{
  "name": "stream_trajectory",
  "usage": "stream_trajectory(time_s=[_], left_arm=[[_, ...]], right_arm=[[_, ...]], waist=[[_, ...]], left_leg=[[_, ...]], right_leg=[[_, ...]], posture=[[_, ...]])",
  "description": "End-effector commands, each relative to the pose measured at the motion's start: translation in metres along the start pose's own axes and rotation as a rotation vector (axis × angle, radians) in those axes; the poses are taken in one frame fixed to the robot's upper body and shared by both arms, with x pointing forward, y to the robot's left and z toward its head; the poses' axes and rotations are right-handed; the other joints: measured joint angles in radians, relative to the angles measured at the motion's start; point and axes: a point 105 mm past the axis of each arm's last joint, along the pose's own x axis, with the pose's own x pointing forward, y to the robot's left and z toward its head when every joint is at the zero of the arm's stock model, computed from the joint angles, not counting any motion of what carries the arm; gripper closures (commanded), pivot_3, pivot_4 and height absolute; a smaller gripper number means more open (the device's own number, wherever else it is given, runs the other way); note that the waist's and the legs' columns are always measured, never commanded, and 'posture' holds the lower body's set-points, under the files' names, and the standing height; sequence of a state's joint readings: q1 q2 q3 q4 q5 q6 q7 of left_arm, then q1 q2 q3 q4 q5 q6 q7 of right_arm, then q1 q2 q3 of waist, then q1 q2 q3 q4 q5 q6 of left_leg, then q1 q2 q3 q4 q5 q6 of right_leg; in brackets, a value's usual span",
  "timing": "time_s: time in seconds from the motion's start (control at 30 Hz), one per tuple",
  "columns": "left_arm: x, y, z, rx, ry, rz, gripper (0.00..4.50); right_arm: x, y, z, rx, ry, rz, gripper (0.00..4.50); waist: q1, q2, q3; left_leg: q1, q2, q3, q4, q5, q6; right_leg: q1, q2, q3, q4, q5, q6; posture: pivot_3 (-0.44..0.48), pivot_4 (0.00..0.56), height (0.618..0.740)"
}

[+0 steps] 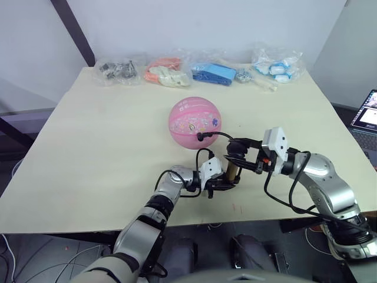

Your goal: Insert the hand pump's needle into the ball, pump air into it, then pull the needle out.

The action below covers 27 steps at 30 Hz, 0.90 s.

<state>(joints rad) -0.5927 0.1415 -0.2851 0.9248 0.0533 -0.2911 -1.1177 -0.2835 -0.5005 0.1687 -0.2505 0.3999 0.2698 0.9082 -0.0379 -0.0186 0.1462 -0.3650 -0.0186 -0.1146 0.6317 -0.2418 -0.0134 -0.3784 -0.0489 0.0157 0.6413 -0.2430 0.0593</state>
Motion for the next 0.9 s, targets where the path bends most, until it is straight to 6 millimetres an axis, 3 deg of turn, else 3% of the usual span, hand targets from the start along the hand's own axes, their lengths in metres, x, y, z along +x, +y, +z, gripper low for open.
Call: stream_trajectory(time_s=[0.03, 0.27, 0.6, 0.8, 0.87, 0.9], left_arm=[[-0.007, -0.012, -0.034, -0.112, 0.099, -0.015, 3.43], [-0.006, -0.012, -0.034, -0.114, 0.097, -0.017, 3.43], [-0.004, -0.013, -0.034, -0.115, 0.096, -0.022, 3.43], [-0.005, -0.013, -0.034, -0.113, 0.098, -0.023, 3.43], [-0.005, -0.013, -0.034, -0.112, 0.099, -0.025, 3.43], [-0.004, -0.013, -0.034, -0.112, 0.098, -0.025, 3.43]], right_arm=[[-0.005, 0.000, 0.019, 0.015, 0.008, 0.065, 2.56], [-0.022, -0.011, 0.087, -0.045, -0.059, 0.110, 2.56], [-0.043, -0.026, 0.150, -0.118, -0.139, 0.089, 2.56], [-0.044, -0.029, 0.153, -0.118, -0.144, 0.080, 2.56], [-0.041, -0.027, 0.143, -0.104, -0.117, 0.091, 2.56], [-0.037, -0.024, 0.127, -0.091, -0.076, 0.099, 2.56]], waist=[[0.000, 0.001, 0.002], [0.004, 0.004, 0.007], [0.017, 0.003, 0.008], [0.020, 0.003, 0.009], [0.020, 0.003, 0.009], [0.021, 0.002, 0.009]], left_leg=[[0.000, 0.000, 0.000, 0.000, 0.000, 0.000], [-0.012, -0.002, -0.002, 0.001, 0.000, 0.000], [-0.017, -0.003, -0.001, 0.002, 0.000, 0.000], [-0.018, -0.003, -0.001, 0.002, 0.000, 0.000], [-0.018, -0.003, 0.000, 0.002, 0.000, 0.000], [-0.018, -0.003, 0.000, 0.002, 0.000, 0.000]], right_leg=[[0.000, 0.000, 0.000, 0.000, 0.000, 0.000], [-0.010, -0.001, -0.001, 0.000, 0.000, 0.000], [-0.015, -0.002, -0.001, 0.000, 0.001, 0.000], [-0.016, -0.002, -0.001, 0.000, 0.001, 0.000], [-0.016, -0.002, 0.000, 0.000, 0.001, 0.000], [-0.016, -0.002, 0.000, 0.000, 0.001, 0.000]], posture=[[0.000, 0.150, 0.740], [0.000, 0.150, 0.740], [0.000, 0.150, 0.740], [0.000, 0.150, 0.740], [0.000, 0.150, 0.740], [0.000, 0.150, 0.740]])
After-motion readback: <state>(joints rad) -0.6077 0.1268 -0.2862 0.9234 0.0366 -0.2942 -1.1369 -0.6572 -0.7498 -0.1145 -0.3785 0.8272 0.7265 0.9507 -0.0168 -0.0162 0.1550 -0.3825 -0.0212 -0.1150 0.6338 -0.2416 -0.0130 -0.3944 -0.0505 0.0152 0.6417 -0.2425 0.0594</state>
